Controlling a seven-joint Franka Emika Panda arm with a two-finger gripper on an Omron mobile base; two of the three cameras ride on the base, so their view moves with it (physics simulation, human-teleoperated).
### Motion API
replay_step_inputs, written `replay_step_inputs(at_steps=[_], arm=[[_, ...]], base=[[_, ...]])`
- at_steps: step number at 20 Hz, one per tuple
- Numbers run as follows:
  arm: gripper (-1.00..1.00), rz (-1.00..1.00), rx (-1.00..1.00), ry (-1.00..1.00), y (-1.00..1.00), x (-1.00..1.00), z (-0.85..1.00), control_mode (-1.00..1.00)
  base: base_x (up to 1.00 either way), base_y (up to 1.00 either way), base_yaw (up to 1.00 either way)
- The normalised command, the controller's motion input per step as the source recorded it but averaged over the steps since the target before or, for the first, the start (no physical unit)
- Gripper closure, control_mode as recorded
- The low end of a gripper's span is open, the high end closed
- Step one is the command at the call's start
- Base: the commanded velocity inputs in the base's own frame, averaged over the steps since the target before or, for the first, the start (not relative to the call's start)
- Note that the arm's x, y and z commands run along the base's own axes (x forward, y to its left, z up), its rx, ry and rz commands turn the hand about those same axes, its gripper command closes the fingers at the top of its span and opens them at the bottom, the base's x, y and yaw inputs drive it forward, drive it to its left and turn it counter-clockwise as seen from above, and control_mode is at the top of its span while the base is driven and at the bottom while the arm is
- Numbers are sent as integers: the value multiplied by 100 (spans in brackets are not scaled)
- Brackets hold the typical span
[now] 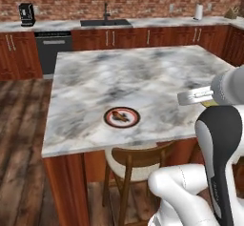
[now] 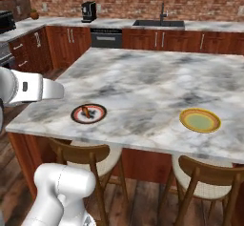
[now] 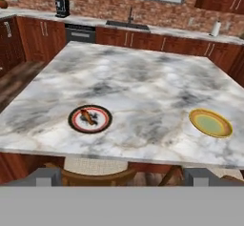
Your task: Transport the chicken drumstick and sweet potato to the fridge. Place the chicken drumstick on the rack containing meat and place the sweet potato on the rack containing the vegetable, ensuring meats and vegetables are on different racks.
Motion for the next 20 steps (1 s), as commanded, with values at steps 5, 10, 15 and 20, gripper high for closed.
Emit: replay_step_inputs(at_steps=[5, 10, 15, 20], arm=[[-100, 0, 0, 0, 0, 0, 0, 100], [-100, 0, 0, 0, 0, 0, 0, 100], [-100, 0, 0, 0, 0, 0, 0, 100], [-100, 2, 7, 10, 18, 40, -28, -100]], base=[[100, 0, 46], [100, 0, 45], [82, 3, 12], [34, 8, 0]])
